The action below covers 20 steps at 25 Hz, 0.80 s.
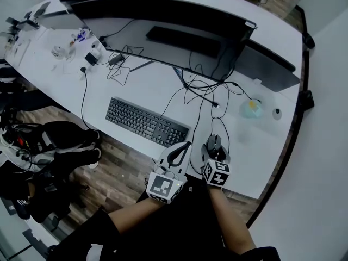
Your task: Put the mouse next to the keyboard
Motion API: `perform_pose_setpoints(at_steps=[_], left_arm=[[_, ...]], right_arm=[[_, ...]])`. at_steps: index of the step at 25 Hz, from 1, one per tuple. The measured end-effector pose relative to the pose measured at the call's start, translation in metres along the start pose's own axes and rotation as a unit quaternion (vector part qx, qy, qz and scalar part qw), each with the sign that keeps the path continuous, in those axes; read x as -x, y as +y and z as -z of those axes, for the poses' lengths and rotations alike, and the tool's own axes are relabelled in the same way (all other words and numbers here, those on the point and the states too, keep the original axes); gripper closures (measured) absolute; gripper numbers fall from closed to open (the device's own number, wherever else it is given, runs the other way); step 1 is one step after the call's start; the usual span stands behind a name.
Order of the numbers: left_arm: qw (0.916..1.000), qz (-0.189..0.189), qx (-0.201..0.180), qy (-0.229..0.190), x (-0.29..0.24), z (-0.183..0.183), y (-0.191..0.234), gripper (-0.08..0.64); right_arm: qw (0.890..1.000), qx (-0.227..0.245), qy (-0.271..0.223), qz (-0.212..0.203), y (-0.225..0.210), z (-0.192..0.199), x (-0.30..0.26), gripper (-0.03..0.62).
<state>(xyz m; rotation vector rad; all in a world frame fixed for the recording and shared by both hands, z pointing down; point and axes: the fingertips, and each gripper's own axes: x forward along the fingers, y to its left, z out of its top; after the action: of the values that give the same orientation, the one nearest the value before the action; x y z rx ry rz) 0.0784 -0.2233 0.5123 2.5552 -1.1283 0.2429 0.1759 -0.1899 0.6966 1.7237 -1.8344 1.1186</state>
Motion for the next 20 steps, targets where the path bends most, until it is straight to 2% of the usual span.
perform_pose_setpoints(at_steps=[4, 8, 13, 18, 20], left_arm=[[0.9999, -0.006, -0.010, -0.006, 0.001, -0.001, 0.000, 0.557], [0.9994, -0.003, -0.007, -0.033, 0.003, -0.018, -0.007, 0.557], [0.9994, -0.015, -0.001, -0.031, 0.009, -0.014, -0.001, 0.557], [0.9973, -0.021, -0.050, -0.051, 0.019, -0.023, 0.003, 0.557], [0.9973, -0.020, -0.050, -0.049, 0.023, -0.023, 0.003, 0.557]], right_arm=[[1.000, 0.010, 0.015, 0.004, -0.001, 0.014, -0.011, 0.276], [0.999, 0.019, 0.030, 0.006, 0.000, 0.028, -0.019, 0.276], [0.999, 0.011, 0.046, 0.014, 0.002, 0.042, -0.031, 0.276], [0.997, 0.042, 0.054, 0.022, 0.000, 0.049, -0.039, 0.276], [0.997, 0.049, 0.055, 0.022, 0.000, 0.051, -0.041, 0.276]])
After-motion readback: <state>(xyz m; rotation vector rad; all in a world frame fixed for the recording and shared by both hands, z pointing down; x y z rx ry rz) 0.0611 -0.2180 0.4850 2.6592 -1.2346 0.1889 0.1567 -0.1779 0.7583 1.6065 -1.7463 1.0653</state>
